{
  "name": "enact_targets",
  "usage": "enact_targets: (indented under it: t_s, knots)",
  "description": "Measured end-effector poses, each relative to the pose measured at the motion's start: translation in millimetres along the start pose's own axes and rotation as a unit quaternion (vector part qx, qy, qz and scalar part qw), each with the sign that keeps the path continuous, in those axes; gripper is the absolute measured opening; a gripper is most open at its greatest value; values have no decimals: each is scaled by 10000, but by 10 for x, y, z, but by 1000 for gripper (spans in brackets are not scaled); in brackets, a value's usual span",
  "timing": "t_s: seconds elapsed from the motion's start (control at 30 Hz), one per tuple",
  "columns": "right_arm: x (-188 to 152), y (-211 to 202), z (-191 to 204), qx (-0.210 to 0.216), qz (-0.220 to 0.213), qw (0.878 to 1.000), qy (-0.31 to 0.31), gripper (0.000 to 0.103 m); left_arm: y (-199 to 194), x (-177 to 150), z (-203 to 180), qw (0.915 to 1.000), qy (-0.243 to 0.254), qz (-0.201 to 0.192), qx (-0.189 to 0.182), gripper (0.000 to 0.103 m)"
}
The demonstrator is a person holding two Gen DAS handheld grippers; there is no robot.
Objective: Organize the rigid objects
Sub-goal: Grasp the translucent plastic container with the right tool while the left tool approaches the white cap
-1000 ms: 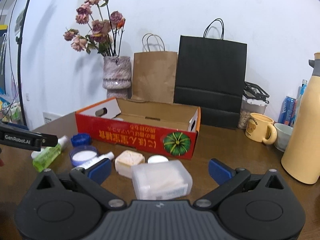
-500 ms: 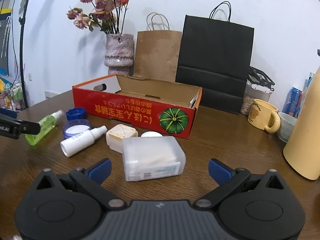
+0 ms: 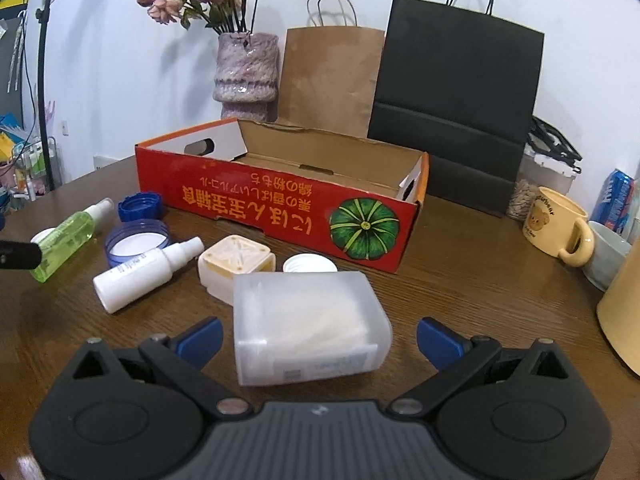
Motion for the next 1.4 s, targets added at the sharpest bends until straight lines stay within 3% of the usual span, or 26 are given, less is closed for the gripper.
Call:
enact_targets:
  t_s: [0.37, 0.53, 0.67, 1.07, 1.4]
  knots:
    - [68, 229, 100, 136, 129, 9998, 46, 103, -16, -13, 128, 9999, -120, 28, 41, 103]
    - [65, 230, 111, 124, 119, 9998, 47, 91, -33, -12, 181, 9998, -175, 15, 74, 103]
    - [54, 205, 104, 161, 91, 9998, 80, 89, -36, -8, 227, 9997, -201, 10, 114, 103]
    - [59, 41, 192, 112, -225, 9996, 115, 87, -36, -16, 502, 9989, -310, 40, 340, 103]
    - [89, -147, 210, -64, -534, 9979, 356, 87, 114, -83, 714, 9980, -145, 357, 493, 103]
Point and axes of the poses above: each gripper's, at about its wrist camera, not at the fingertips, and y roughly the way its jaws point, z to its left, x to its top, the point moved 6 cm from there along y, roughly the way its jaws point, and after that the axes turned 11 degrees about -x, right-handed, at the moved point
